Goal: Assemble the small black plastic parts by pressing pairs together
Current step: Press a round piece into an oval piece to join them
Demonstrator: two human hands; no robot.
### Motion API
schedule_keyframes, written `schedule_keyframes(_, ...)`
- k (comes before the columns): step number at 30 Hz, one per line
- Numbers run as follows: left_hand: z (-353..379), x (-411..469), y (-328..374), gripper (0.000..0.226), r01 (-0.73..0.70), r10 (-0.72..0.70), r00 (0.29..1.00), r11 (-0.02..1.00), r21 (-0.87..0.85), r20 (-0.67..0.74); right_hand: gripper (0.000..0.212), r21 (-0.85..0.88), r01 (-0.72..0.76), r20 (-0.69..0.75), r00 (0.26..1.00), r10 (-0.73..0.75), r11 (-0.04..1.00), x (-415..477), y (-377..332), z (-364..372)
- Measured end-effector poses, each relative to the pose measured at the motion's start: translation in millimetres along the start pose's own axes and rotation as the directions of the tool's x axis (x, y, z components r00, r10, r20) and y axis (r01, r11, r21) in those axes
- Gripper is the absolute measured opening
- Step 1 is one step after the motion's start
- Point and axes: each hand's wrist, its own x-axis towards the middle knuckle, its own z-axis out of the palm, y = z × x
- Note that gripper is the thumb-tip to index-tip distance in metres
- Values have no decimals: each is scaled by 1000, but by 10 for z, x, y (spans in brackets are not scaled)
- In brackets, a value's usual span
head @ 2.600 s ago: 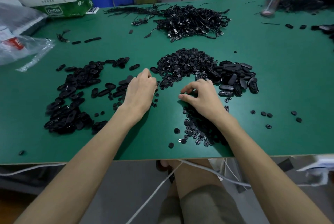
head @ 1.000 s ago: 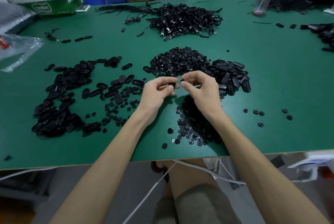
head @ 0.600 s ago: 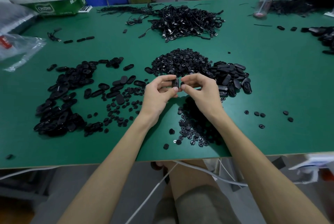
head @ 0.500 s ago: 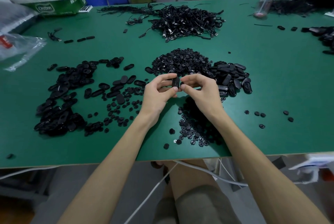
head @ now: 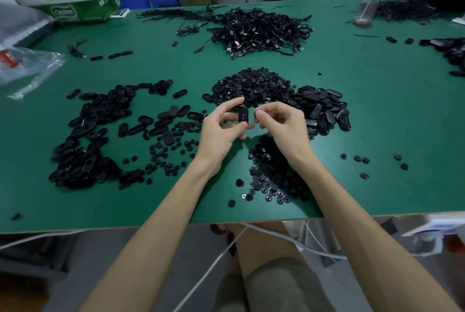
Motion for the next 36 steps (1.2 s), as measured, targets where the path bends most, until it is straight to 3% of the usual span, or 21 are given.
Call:
schedule_keyframes(8,3,9,-37,21,54,-65,992,994,-98,-108,5,71,-39,21,999,37,997,-1,-17,5)
schedule_keyframes(14,-11,28,-52,21,86,-115,986,972,-220,-122,3,37,-35,22,999,35,999,6,-15,-5)
schedule_keyframes(20,-29,36,-36,21,98,-136,987,935,-341,-89,18,-94,-5,31,999,8,996,14,1,2)
schedule_keyframes(27,-23,35,-50,18,110,-135,988,955,-275,-75,5,-170,70,-23,997,-75,983,-16,-26,34)
schedule_keyframes(36,-26,39,-52,8,111,-126,991,953,-282,-35,6,-308,151,-57,983,-177,939,-46,-78,74)
